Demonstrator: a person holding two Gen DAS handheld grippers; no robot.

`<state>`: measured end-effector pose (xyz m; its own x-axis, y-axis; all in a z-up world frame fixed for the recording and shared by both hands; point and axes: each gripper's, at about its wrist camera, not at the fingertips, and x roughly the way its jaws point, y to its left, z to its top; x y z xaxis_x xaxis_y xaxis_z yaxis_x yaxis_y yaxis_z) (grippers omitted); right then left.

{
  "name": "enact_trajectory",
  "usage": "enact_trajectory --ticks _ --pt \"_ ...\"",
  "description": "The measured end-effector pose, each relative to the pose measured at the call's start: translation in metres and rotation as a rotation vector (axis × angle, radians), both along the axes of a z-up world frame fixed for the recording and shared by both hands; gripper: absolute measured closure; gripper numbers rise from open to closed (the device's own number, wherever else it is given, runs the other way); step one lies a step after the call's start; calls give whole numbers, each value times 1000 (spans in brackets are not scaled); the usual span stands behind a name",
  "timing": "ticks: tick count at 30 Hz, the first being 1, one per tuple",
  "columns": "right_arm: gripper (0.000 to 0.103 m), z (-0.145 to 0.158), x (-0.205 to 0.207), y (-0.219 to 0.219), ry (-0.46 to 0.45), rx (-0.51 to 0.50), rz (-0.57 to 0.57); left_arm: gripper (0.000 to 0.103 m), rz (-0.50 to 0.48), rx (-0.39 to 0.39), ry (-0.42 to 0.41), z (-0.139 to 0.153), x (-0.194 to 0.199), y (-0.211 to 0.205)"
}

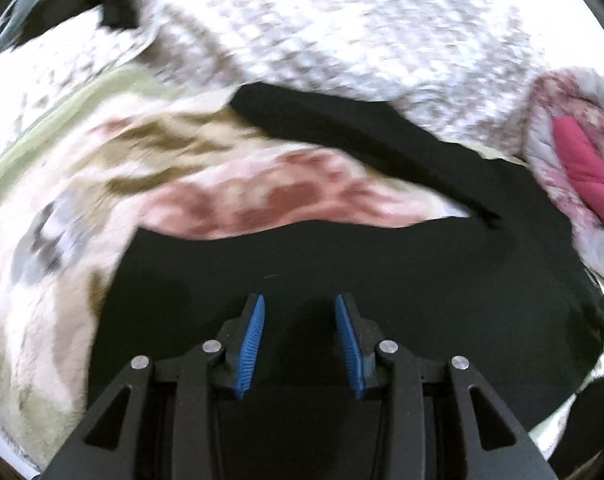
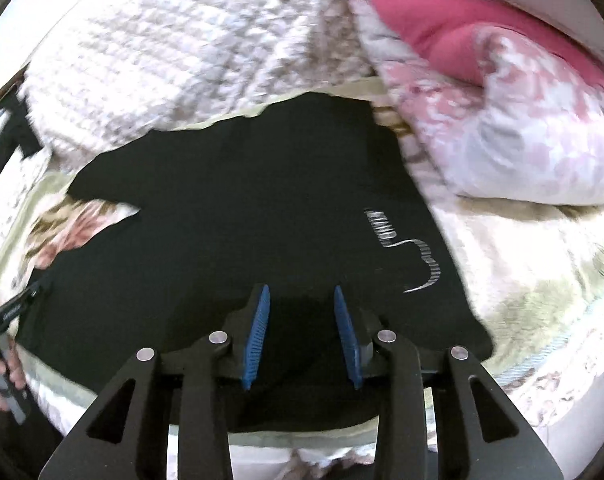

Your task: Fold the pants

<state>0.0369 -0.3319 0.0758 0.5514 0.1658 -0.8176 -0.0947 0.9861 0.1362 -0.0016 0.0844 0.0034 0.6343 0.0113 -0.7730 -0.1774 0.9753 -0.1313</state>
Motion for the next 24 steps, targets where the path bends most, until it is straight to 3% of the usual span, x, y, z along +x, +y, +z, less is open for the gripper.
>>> enact_trajectory --ticks 1,8,24 --pt "64 -4 0 2 9 -7 8 58 15 -6 -2 -3 0 8" --pt "64 -5 1 -1 18 -3 -26 58 65 6 -14 8 -9 27" --pt "64 -6 -15 61 25 33 174 58 -133 -18 -24 34 -29 -59"
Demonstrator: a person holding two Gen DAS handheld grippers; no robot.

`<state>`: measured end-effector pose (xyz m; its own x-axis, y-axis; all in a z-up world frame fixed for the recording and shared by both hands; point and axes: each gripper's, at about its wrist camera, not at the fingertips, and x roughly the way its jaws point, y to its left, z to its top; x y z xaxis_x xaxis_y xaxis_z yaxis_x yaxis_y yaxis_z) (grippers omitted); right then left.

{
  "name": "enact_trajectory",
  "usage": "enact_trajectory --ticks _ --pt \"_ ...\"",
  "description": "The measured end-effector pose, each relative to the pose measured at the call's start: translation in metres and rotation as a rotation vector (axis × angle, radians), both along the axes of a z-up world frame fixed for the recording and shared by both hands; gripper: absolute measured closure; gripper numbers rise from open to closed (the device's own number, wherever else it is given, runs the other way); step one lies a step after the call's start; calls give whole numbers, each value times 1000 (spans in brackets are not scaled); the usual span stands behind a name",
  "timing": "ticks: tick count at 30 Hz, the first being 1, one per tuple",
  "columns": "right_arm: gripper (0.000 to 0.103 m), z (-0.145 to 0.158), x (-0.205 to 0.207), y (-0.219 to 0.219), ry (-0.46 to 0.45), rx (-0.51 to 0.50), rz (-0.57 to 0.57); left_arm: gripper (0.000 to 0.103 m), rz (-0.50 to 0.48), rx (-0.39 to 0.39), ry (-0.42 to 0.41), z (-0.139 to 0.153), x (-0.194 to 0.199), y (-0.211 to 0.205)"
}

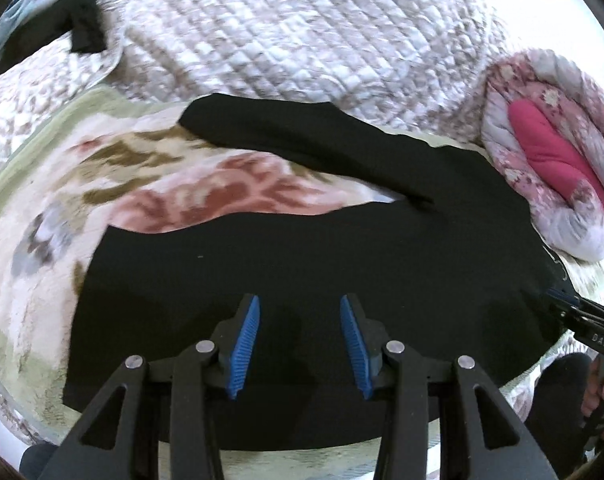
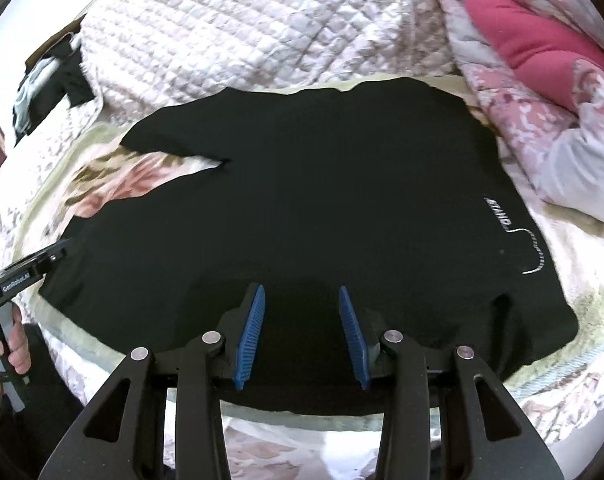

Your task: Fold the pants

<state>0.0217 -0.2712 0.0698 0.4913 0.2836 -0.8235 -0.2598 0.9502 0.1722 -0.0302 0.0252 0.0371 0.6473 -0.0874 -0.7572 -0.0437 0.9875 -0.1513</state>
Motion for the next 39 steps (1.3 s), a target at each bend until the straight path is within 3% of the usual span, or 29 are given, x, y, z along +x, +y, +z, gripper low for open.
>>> enact_trajectory --ticks 3,6,11,17,24,33,39 --pt "62 -2 2 5 6 2 20 58 -21 4 4 1 4 -8" --pt "52 -3 8 7 7 6 28 58 -40 16 13 2 12 -13" --pt "52 1 36 8 2 9 54 58 -84 20 25 5 40 -15" --pt "46 15 95 9 -42 -20 96 51 -110 36 8 14 92 -7" --pt "44 15 180 18 -60 -72 173 44 -130 86 -22 19 180 -4" --pt "39 -17 295 26 -40 -134 208 39 -119 102 17 -5 289 -3" --pt "39 -54 336 29 33 -180 237 36 -136 93 58 -29 324 -20"
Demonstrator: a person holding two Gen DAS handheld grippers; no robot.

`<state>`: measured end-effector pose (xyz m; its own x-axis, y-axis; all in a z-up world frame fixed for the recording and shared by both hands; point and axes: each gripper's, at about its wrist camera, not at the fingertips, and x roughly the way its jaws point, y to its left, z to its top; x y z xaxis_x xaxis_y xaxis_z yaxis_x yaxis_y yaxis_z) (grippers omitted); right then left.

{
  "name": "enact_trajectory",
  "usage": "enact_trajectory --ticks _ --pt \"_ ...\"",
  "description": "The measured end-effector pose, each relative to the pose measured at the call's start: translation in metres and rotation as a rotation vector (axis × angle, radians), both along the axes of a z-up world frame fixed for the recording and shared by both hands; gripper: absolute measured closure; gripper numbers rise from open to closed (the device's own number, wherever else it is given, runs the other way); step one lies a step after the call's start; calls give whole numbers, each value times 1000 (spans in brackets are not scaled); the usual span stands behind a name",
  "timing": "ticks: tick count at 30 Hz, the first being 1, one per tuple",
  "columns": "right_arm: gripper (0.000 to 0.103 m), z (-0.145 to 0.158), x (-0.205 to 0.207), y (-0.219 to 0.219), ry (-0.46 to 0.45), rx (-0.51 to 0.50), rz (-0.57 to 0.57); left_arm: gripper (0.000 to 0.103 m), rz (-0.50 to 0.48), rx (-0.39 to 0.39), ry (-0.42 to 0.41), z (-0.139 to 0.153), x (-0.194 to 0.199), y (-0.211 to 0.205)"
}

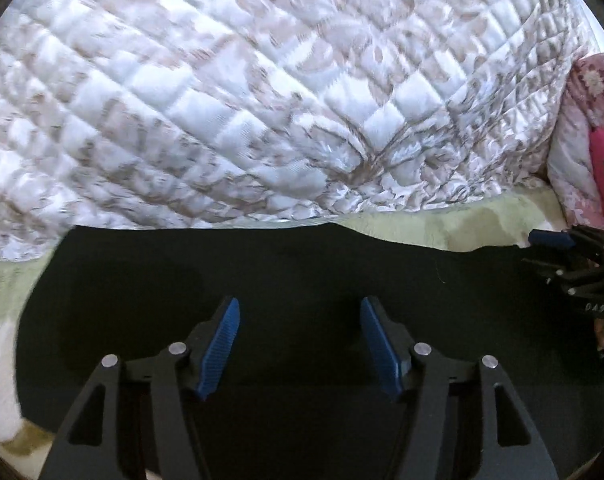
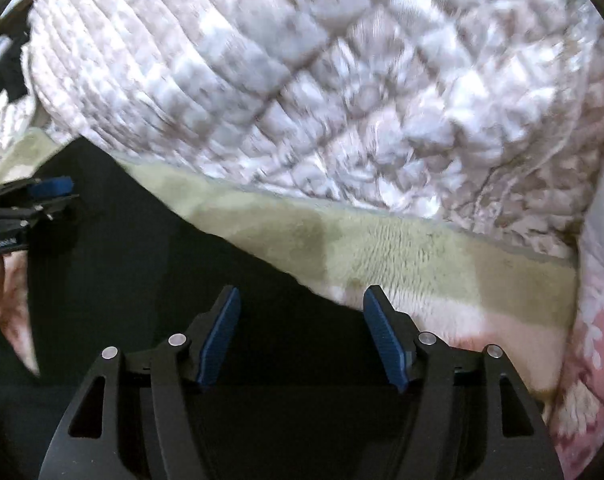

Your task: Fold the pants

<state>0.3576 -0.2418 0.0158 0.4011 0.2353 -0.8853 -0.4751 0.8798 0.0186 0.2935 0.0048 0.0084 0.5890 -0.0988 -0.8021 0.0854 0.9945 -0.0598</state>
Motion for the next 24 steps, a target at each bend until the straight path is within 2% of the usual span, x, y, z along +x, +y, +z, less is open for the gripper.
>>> enact_trajectory --ticks 3,4,5,6,7,9,10,16,18,19,20,22,24 --pt "40 -1 -1 3 -7 -19 9 35 -29 98 -38 -9 2 -15" --pt "53 -1 -2 5 -4 -31 18 45 -34 132 -44 -13 2 -21" --pt "64 -1 -4 7 6 -26 29 71 -46 131 -40 -15 2 -25" --pt "84 -1 -4 8 18 -13 37 86 -63 110 -27 -17 2 -29" --pt "90 0 -7 10 11 -20 41 100 -69 107 -21 -17 1 -34" --pt "92 8 -15 14 -16 -43 43 101 -70 165 -34 -13 -2 -44" --pt "92 14 -20 14 -28 -37 43 101 -67 159 -40 -9 -5 -45" --pt "92 82 -79 -3 -154 74 36 102 -21 35 -140 52 -55 -15" --pt "93 103 -115 -12 -189 123 37 102 -15 7 -190 71 -89 -5" --pt "100 110 -129 -14 -198 143 37 102 -13 -13 -212 80 -109 0" --pt "100 116 -146 -15 -211 157 33 102 -8 -34 -227 87 -129 5" --pt "103 126 -188 -23 -211 194 28 102 0 -77 -238 91 -159 15" --pt "103 121 -228 -29 -194 192 19 102 -7 -112 -230 86 -190 17"
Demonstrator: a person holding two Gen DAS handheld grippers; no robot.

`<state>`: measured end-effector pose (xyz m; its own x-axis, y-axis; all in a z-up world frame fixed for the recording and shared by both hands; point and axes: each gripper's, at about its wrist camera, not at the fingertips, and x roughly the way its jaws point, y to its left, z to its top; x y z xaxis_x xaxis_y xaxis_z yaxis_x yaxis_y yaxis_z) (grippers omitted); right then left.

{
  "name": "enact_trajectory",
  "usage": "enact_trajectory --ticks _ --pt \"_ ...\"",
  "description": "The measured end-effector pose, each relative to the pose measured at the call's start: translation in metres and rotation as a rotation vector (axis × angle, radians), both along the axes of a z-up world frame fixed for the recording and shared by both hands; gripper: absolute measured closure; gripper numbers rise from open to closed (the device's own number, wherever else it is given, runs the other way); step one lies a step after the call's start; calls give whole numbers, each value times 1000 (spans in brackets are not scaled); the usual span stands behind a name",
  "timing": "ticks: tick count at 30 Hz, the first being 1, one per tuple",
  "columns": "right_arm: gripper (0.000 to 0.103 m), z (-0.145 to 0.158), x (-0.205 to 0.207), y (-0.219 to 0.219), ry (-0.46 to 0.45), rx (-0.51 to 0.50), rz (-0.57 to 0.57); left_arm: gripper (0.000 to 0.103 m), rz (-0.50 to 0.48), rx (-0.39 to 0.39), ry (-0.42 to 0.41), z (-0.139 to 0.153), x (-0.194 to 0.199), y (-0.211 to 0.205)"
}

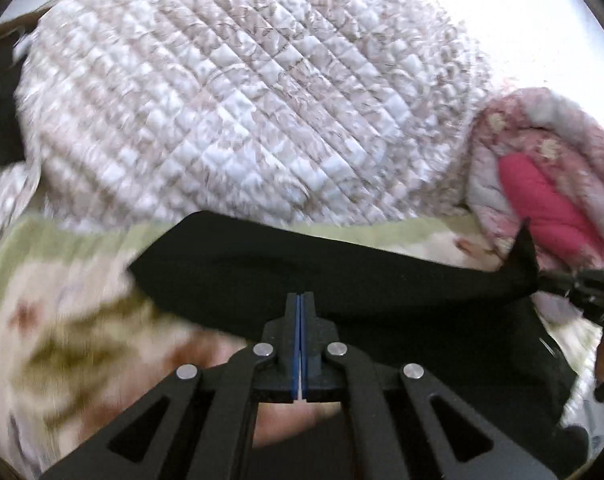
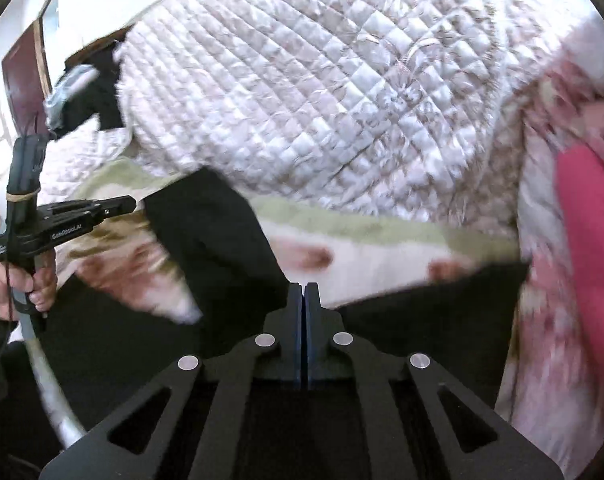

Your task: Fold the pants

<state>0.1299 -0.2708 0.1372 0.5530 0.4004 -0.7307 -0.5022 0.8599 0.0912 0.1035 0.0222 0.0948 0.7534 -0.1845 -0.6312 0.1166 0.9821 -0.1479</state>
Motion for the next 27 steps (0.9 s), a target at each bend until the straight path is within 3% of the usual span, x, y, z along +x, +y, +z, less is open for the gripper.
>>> enact_trajectory --ticks 4,10,11,12,14,16,22,27 --pt "103 -30 -36 -7 104 23 -11 102 -17 -21 61 -16 -45 -6" --pt "101 -40 -41 -10 151 58 -63 101 -31 -34 108 -17 -49 -18" --pt "97 -41 -45 -15 156 79 -89 98 -30 -24 103 -13 -42 -21" --pt "85 -41 -47 -21 161 111 -125 94 -31 -18 101 -12 -39 -22" --pt "68 -42 -53 -35 175 190 -191 64 -31 -18 106 -9 -25 -25" --pt "50 -44 -60 -50 187 257 -263 56 -41 -11 102 -10 -9 -31" --pt "49 -74 -69 -79 317 356 -388 55 -35 67 166 -34 59 -52" --pt "49 -81 -60 -90 296 418 -442 55 -3 125 208 -59 108 -62"
